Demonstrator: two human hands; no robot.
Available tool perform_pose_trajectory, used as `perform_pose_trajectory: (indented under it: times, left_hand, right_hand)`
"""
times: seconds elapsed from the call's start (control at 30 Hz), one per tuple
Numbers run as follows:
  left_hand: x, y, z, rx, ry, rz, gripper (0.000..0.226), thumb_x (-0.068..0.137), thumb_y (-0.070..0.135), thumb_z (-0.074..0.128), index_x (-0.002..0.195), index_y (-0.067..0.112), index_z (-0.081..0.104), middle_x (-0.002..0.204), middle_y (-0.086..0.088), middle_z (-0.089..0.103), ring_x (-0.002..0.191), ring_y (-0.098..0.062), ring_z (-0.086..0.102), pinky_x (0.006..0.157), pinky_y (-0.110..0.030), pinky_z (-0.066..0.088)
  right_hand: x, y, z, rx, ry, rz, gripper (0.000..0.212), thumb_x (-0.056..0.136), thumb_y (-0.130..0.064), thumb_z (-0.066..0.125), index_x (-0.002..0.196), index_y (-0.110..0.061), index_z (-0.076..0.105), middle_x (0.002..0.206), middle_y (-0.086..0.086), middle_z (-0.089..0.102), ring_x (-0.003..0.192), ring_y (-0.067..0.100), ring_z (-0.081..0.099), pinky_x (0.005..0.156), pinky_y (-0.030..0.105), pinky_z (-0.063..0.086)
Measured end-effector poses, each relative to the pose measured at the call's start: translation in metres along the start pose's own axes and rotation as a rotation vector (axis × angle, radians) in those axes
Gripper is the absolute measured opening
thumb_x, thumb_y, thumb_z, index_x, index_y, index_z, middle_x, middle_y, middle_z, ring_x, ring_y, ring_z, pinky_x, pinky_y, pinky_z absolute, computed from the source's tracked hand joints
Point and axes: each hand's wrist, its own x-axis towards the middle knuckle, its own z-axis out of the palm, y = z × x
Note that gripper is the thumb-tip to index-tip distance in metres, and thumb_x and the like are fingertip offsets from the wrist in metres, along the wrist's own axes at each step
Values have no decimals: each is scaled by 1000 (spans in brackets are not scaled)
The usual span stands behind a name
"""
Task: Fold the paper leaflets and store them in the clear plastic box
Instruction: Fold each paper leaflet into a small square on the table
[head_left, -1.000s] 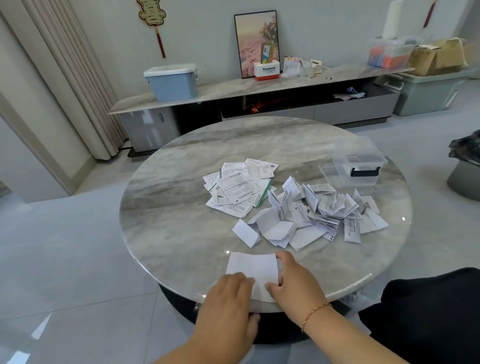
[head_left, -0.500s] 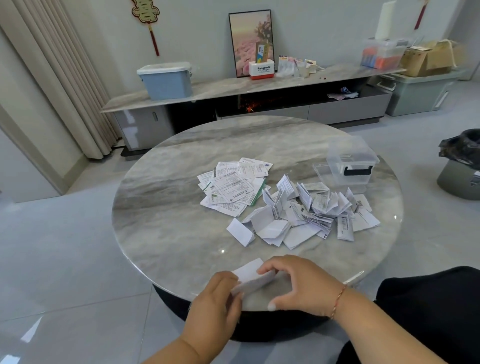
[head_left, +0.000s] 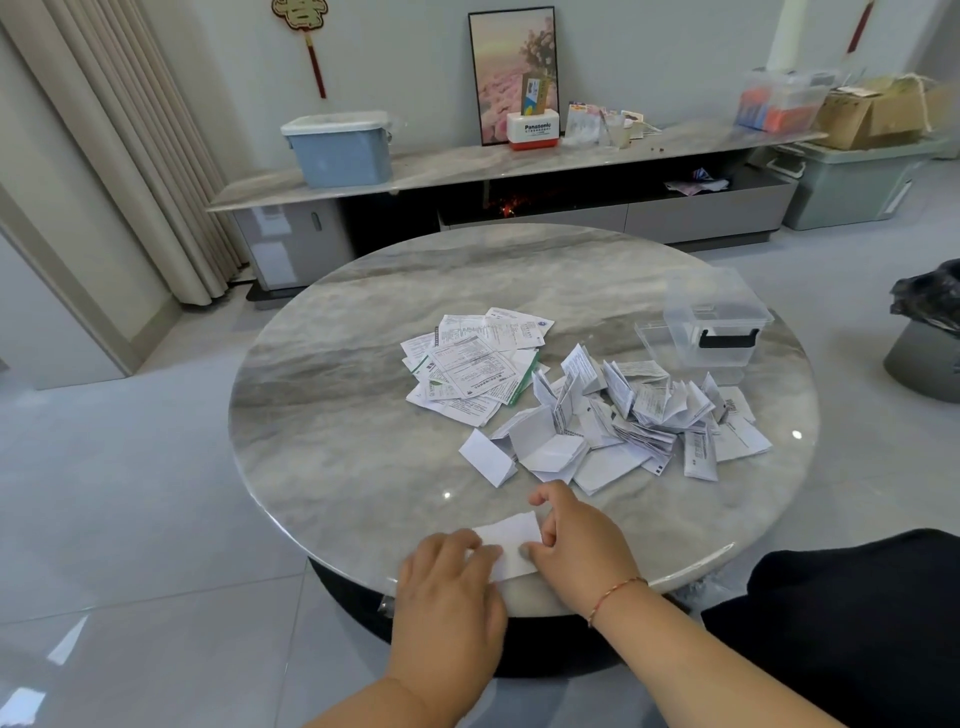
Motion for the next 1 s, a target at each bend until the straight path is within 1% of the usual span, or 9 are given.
perform_pose_trajectory:
  times: [0.17, 0.23, 0.33, 0.4, 0.5, 0.63, 0.77, 0.87, 1.0]
  left_hand:
    - [-10, 13, 3, 21, -109, 150, 49, 59, 45, 60, 102, 22, 63, 95, 8, 60, 85, -15, 52, 79, -29, 34]
    - [-9, 9, 5, -34, -66, 215, 30, 61, 32, 61, 89, 20, 63, 88, 8, 57, 77, -15, 54, 80, -27, 38]
    - [-10, 1, 5, -186, -17, 234, 10, 73, 19, 59, 82, 17, 63, 94, 8, 54, 75, -11, 54, 82, -18, 42]
    - [-12, -2, 0, -263, -53, 152, 11, 82, 26, 57, 88, 19, 62, 107, 8, 53, 75, -5, 54, 72, -6, 39]
    - [-10, -1, -4, -341, -76, 16, 14, 84, 32, 54, 96, 26, 51, 112, 13, 46, 76, -1, 52, 63, -2, 36]
    - [-8, -1, -1, -384, -75, -37, 26, 85, 32, 50, 111, 29, 49, 114, 14, 41, 93, 3, 49, 78, -2, 40]
    - [-10, -10, 3, -264, -76, 111, 19, 85, 32, 54, 100, 22, 62, 118, 4, 51, 105, -7, 50, 92, -13, 39]
    - [-11, -24, 5, -151, -111, 354, 31, 81, 36, 62, 105, 17, 62, 111, 3, 62, 112, -13, 52, 97, -23, 40]
    - [-6, -35, 4, -72, -17, 524, 15, 89, 25, 58, 101, 17, 62, 97, 2, 68, 100, -14, 61, 87, -26, 49]
  right_hand:
    - [-20, -6, -2, 108, -105, 205, 51, 78, -26, 66, 122, -20, 41, 99, -3, 56, 98, 15, 58, 77, 20, 41]
    - [-32, -7, -10, 192, -202, 231, 59, 71, -29, 72, 121, -18, 43, 101, -4, 54, 96, 13, 56, 78, 19, 42]
    - [-34, -2, -34, -73, -287, 22, 74, 58, -42, 79, 120, -30, 42, 104, -9, 46, 99, 9, 48, 84, 20, 41]
    - [-30, 2, -40, -100, -299, -171, 60, 61, -38, 79, 113, -37, 49, 103, -13, 46, 98, 5, 43, 83, 15, 37]
    - [-26, 5, -26, 31, -271, -232, 32, 73, -29, 72, 93, -45, 53, 94, -14, 57, 89, 2, 50, 76, 6, 36]
    - [-19, 8, -6, 22, -116, -180, 20, 79, -26, 67, 96, -35, 58, 79, -10, 56, 74, 3, 50, 68, 11, 37]
    - [-13, 12, 2, 5, -60, -146, 27, 78, -21, 68, 90, -31, 47, 64, -9, 47, 63, 3, 46, 58, 10, 33]
    - [-11, 12, 3, -23, -64, -162, 23, 77, -23, 69, 86, -33, 50, 74, -12, 43, 74, 6, 46, 64, 11, 34]
    - [-15, 16, 5, -13, -65, -197, 26, 75, -27, 70, 99, -32, 62, 92, -13, 39, 88, 6, 46, 78, 11, 36]
